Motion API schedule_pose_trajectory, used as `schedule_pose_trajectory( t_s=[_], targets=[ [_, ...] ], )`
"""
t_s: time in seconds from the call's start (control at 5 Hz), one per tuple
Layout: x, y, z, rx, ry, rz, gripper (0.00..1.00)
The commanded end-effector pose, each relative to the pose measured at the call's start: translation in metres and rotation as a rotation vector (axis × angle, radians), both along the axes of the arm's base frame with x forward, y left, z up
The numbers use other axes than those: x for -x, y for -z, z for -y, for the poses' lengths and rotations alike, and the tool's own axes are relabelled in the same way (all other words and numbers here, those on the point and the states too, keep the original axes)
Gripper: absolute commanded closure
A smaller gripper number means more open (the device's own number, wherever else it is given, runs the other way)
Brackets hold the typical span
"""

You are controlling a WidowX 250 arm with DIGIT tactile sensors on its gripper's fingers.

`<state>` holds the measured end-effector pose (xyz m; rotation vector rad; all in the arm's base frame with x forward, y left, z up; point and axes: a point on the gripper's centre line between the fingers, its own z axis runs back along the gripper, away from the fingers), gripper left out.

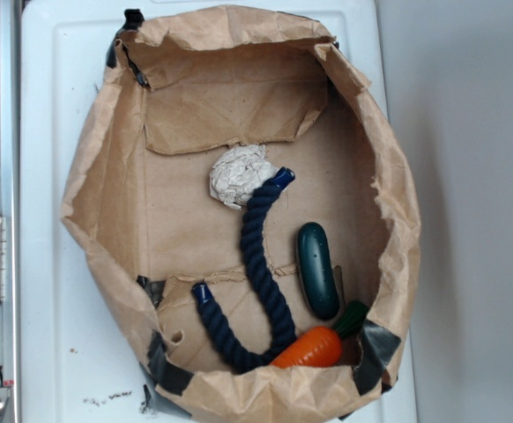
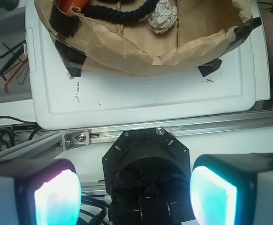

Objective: Grab the white paper.

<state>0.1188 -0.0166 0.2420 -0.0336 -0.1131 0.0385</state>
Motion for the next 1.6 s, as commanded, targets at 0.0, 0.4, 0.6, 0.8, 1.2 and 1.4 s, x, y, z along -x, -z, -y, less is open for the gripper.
schedule_pose_trajectory(
  t_s=[0.0,0.4,0.6,0.8,1.2,1.4],
  targets=[
    [0.000,0.000,0.000,0.000,0.000,0.000,0.00],
    [-0.081,0.015,-0.024,-0.043,0.062,0.088,0.00],
    [-0.111,0.019,-0.035,-0.056,0.163,0.109,0.00],
    [-0.132,0.033,-0.055,-0.071,0.298,0.148,0.00],
    [-0.167,0.083,-0.069,-0.148,0.410,0.185,0.00],
    [-0.172,0.111,-0.061,-0.161,0.484,0.220,0.00]
  ],
)
